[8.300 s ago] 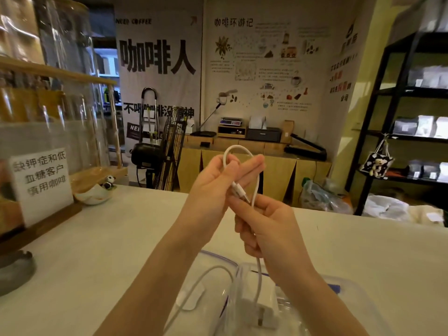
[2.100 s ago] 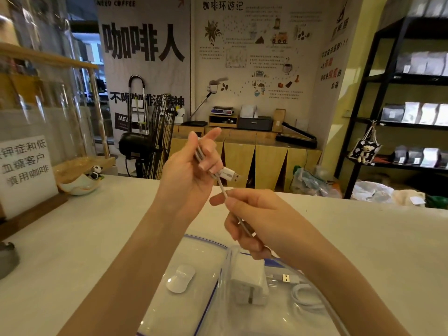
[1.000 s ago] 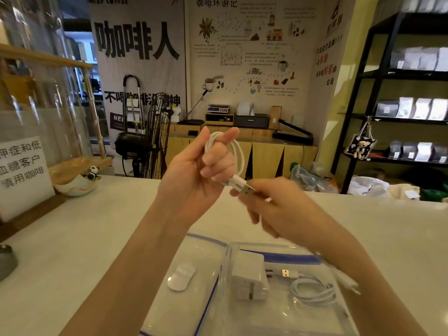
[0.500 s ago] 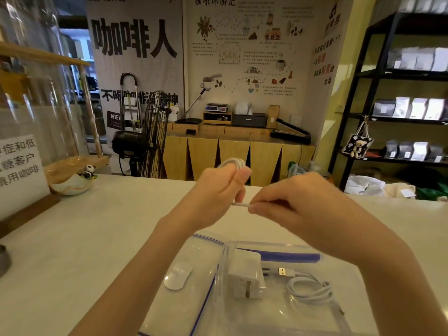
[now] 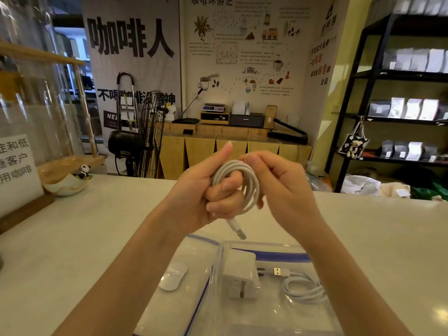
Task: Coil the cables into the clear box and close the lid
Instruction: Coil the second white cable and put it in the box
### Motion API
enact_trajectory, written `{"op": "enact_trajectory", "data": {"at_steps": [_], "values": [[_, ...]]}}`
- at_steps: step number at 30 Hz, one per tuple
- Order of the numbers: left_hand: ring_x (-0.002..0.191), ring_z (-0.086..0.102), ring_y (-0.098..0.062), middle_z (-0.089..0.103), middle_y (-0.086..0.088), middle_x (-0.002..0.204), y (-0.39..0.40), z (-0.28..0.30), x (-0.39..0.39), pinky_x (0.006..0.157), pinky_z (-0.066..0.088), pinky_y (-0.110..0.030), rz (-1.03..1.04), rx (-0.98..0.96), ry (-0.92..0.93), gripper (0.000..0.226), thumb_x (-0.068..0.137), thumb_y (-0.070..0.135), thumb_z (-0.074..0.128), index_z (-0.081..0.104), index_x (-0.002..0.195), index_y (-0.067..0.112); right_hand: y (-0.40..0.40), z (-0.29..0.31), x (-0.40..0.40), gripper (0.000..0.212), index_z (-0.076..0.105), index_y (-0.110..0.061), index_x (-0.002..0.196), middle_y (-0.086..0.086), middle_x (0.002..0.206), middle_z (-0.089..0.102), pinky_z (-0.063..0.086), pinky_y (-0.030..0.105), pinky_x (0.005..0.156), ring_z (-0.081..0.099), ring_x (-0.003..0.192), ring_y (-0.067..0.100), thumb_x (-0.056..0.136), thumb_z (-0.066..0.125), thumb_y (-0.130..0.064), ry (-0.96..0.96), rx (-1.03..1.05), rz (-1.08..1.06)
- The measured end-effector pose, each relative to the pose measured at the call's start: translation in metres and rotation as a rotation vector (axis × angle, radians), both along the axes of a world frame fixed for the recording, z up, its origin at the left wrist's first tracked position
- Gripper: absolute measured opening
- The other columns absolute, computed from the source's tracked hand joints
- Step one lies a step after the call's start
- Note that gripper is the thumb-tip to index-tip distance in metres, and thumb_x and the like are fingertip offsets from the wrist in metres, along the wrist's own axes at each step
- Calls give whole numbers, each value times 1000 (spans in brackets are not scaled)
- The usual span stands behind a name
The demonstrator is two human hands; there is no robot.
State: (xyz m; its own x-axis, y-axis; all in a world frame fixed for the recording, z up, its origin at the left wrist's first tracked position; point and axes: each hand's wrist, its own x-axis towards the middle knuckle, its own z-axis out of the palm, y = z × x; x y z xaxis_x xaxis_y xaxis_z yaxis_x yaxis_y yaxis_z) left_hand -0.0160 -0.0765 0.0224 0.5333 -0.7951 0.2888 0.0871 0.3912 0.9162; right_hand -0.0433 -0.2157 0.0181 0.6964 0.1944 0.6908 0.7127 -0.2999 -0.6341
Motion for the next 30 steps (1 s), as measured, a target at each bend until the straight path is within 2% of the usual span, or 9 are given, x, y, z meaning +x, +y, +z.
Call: {"op": "enact_trajectory", "data": {"at_steps": [4,6,9,12,15,18,20,23,30], "values": [[27,38,-4,36,9,29,1,2,0,33,33,-14,70,-40,92,55,87,45,32,51,47,13,10,-7,4,47,62,-8,77,-4,50,51,39,19,35,45,43,9,81,34,-45,319,209,168],[27,36,-5,38,7,30,0,3,0,32,34,-14,154,3,92,52,85,44,35,49,47,12,8,-5,3,51,62,-12,75,-6,52,51,39,17,37,45,42,5,79,29,-51,360,172,155],[29,38,-6,39,4,33,-1,3,1,33,37,-15,281,45,94,44,80,43,44,51,50,10,9,-8,4,39,56,-22,76,-13,55,50,36,12,45,46,49,2,81,28,-48,159,-53,-31],[33,42,-7,39,5,34,-4,2,0,38,41,-16,370,9,145,36,75,39,50,55,55,10,11,-10,6,43,56,-15,81,-8,60,50,38,16,50,48,58,7,84,25,-44,6,-125,-201],[45,52,-8,47,4,40,-4,3,-1,50,49,-19,556,99,-58,26,71,35,55,61,69,10,9,-7,7,42,58,-12,80,-5,59,50,38,20,53,48,61,13,89,28,-40,-9,-67,-263],[61,62,-7,67,3,65,-6,3,-5,57,52,-16,690,288,-269,28,63,29,66,65,87,15,4,-8,10,36,58,-19,74,-10,57,48,37,17,50,46,54,3,94,33,-35,65,10,-287],[70,62,-11,66,0,81,-16,-5,-7,61,53,-19,866,396,-438,26,72,28,66,60,95,19,2,-8,11,34,55,-27,68,-12,56,49,38,14,50,48,53,0,94,34,-34,79,78,-295],[63,57,-14,58,2,73,-28,-15,-11,58,52,-27,1110,482,-734,11,88,31,48,51,96,24,0,-9,11,35,50,-29,63,-10,55,47,37,11,48,45,50,0,94,34,-34,83,180,-303],[36,40,-2,49,7,43,-5,0,-6,37,36,-13,749,508,-628,6,89,21,47,53,88,21,3,-10,8,32,46,-29,63,-8,52,43,36,16,47,43,50,4,91,32,-38,0,138,-346]]}}
